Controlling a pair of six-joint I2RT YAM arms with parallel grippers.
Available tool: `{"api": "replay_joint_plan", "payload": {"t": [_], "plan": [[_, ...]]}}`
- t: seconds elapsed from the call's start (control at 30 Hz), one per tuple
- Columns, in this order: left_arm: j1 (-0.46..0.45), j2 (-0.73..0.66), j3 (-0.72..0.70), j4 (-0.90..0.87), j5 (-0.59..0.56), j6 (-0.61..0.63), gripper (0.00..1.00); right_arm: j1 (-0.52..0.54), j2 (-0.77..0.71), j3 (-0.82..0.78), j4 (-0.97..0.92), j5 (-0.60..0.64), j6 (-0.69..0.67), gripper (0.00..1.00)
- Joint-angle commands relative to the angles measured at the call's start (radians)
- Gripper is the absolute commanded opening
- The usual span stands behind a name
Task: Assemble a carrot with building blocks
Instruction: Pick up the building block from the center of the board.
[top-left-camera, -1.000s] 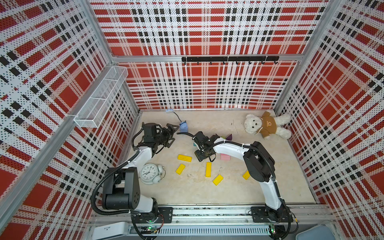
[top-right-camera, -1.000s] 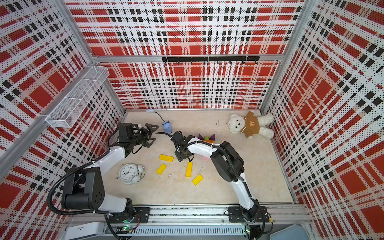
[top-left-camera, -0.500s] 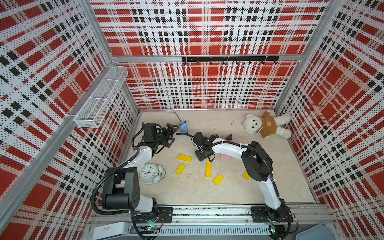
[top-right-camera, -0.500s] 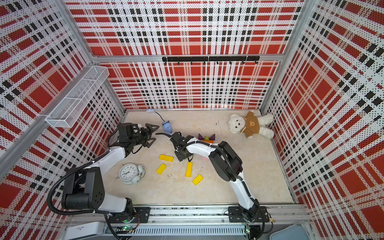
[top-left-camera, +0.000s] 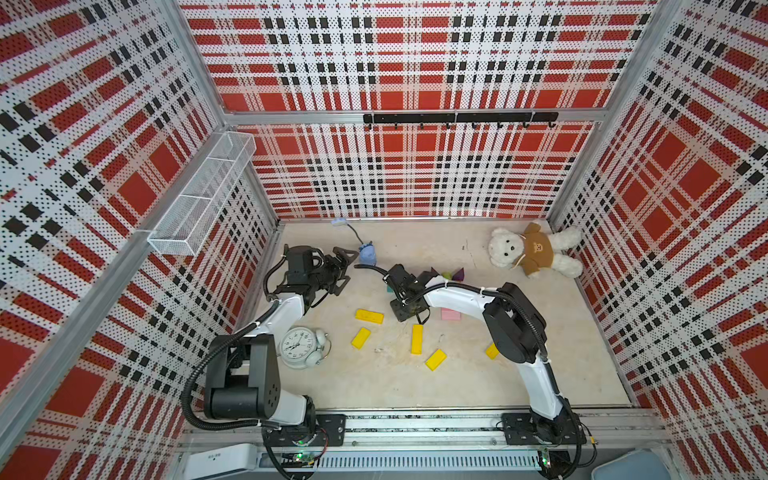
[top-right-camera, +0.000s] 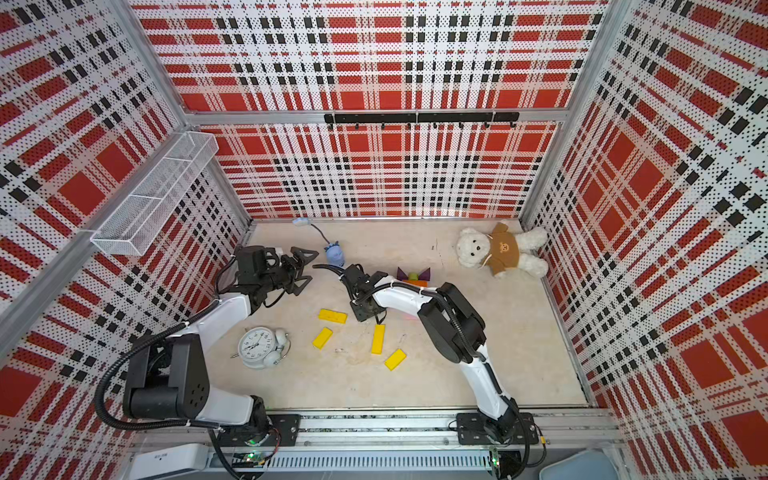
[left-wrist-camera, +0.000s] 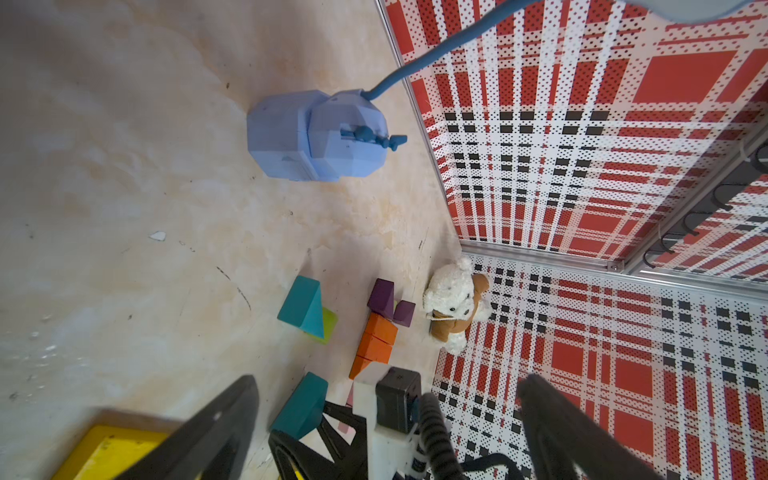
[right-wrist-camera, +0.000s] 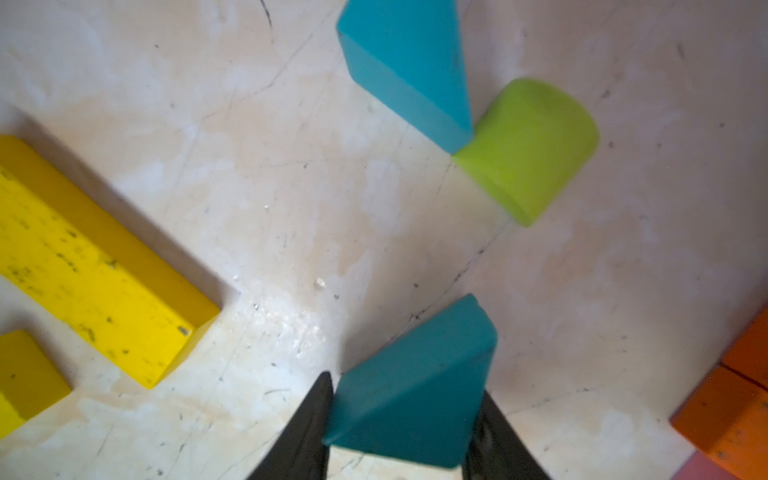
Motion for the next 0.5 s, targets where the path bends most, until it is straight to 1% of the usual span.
{"api": "replay_joint_plan", "payload": {"t": [0.0, 0.13, 0.2, 0.33, 0.47], "plan": [[-0.009, 0.003, 0.006, 0.019, 0.002, 0.001, 1.0, 0.001, -0.07, -0.013, 0.013, 0.04, 0.039, 0.45], [-0.011, 0.003, 0.005, 0.019, 0.002, 0.001, 1.0, -0.002, -0.088, -0.011, 0.013, 0.046, 0.053, 0.45], [-0.012, 0.002, 0.005, 0.018, 0.002, 0.001, 1.0, -0.01, -0.097, -0.013, 0.012, 0.072, 0.065, 0.45], [-0.021, 0.003, 0.004, 0.018, -0.001, 0.002, 1.0, -0.054, -0.113, -0.007, 0.01, 0.083, 0.119, 0.45], [-0.062, 0.013, 0.001, 0.019, -0.01, 0.008, 1.0, -0.098, -0.101, 0.009, 0.015, 0.082, 0.183, 0.45]]}}
